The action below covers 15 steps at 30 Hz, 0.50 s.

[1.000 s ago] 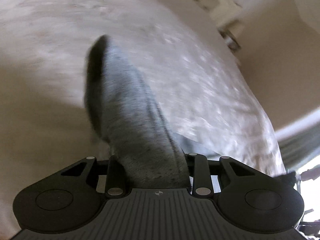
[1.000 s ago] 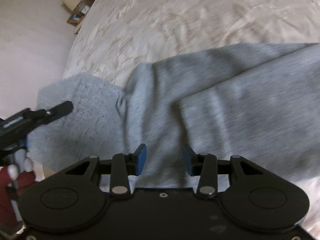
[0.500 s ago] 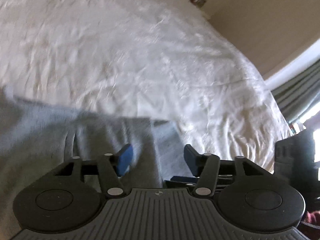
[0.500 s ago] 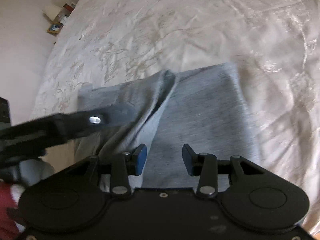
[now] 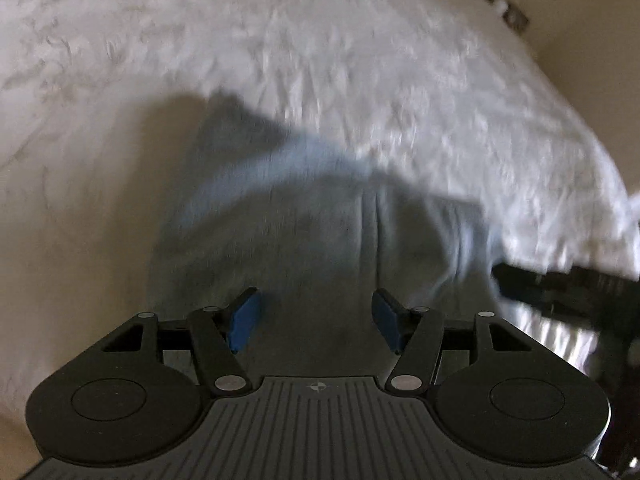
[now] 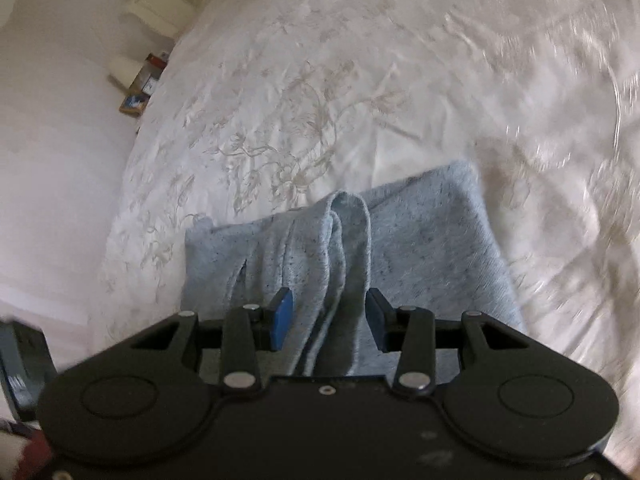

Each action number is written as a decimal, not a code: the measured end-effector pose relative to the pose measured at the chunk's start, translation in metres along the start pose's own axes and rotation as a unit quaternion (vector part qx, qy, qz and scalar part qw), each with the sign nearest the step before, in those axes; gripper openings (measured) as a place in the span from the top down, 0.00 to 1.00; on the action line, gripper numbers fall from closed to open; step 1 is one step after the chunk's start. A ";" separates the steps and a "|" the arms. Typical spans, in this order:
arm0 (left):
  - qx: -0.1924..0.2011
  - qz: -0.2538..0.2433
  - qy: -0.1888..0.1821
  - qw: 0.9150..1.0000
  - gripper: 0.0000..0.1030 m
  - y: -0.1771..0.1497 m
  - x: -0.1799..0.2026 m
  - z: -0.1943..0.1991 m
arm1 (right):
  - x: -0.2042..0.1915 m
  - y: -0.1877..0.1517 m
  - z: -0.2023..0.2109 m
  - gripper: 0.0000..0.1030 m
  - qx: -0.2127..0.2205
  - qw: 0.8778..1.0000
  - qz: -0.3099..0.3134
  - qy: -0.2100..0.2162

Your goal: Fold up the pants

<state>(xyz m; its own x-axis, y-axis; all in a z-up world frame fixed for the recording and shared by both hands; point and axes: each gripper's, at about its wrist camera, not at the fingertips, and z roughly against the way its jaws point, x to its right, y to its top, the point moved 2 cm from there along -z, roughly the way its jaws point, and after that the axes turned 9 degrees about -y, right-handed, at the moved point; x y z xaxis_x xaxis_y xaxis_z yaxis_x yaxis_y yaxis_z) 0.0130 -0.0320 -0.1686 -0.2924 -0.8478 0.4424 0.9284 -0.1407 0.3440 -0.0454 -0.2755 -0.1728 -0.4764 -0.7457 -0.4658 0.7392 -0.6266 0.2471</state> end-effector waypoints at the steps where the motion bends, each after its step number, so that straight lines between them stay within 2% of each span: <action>1: -0.015 -0.006 -0.003 1.000 0.41 -0.003 0.002 -0.008 | -0.003 -0.002 -0.004 0.56 -0.003 1.000 -0.006 0.003; 4: -0.055 -0.041 -0.021 0.997 0.25 -0.007 0.014 -0.027 | -0.008 -0.008 -0.010 0.54 -0.005 1.000 -0.008 -0.018; 6: -0.069 -0.075 -0.033 0.994 0.20 -0.006 0.027 -0.039 | -0.010 -0.012 -0.017 0.54 -0.013 0.999 -0.010 -0.028; 10: -0.068 -0.091 -0.061 0.992 0.19 0.002 0.036 -0.040 | -0.013 -0.021 -0.030 0.54 -0.033 0.997 0.001 -0.064; 12: -0.054 -0.084 -0.077 0.992 0.19 0.004 0.032 -0.030 | -0.015 -0.024 -0.031 0.54 -0.024 0.997 0.005 -0.075; 15: -0.034 -0.077 -0.075 0.994 0.19 0.001 0.021 -0.013 | -0.021 -0.027 -0.025 0.53 0.007 0.995 0.013 -0.097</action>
<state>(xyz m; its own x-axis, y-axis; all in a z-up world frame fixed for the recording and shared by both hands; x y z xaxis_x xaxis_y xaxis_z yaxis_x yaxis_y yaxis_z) 0.0104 -0.0566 -0.1700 -0.4578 -0.7282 0.5100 0.8822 -0.3012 0.3619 -0.0440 -0.2374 -0.1908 -0.5402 -0.7911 -0.2869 0.7469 -0.6078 0.2697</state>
